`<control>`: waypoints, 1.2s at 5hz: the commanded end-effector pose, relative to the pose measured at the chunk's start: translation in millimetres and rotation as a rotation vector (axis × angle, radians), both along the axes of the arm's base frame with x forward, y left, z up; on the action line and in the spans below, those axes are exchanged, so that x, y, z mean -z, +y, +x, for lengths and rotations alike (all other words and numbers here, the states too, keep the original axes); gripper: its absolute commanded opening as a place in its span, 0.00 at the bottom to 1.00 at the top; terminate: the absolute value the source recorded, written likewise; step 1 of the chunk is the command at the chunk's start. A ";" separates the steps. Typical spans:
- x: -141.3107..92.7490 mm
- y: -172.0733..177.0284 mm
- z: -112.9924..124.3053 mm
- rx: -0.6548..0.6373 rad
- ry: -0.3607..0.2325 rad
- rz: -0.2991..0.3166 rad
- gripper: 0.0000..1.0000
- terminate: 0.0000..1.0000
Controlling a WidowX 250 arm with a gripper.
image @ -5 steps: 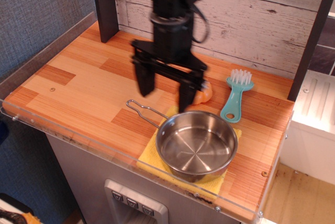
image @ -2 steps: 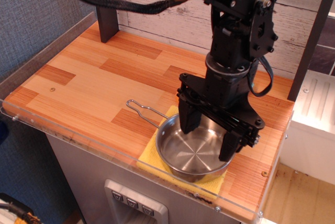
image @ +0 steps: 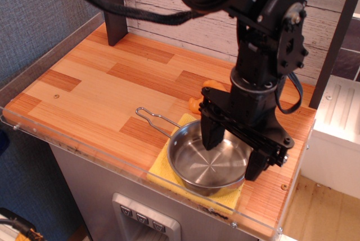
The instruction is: Move the pot to the left of the croissant.
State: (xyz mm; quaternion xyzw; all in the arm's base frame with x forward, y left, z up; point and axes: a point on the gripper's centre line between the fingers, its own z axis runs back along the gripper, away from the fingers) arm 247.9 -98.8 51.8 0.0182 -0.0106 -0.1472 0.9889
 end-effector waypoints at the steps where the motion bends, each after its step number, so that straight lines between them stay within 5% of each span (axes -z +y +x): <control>1: 11.6 -18.3 1.0 0.023 -0.017 -0.012 1.00 0.00; 2: 21.3 -17.4 3.3 0.016 -0.003 0.002 1.00 0.00; 3: 30.2 -12.3 6.1 0.005 0.003 0.012 0.00 0.00; 6: 22.0 -9.0 6.5 0.004 0.000 -0.025 0.00 0.00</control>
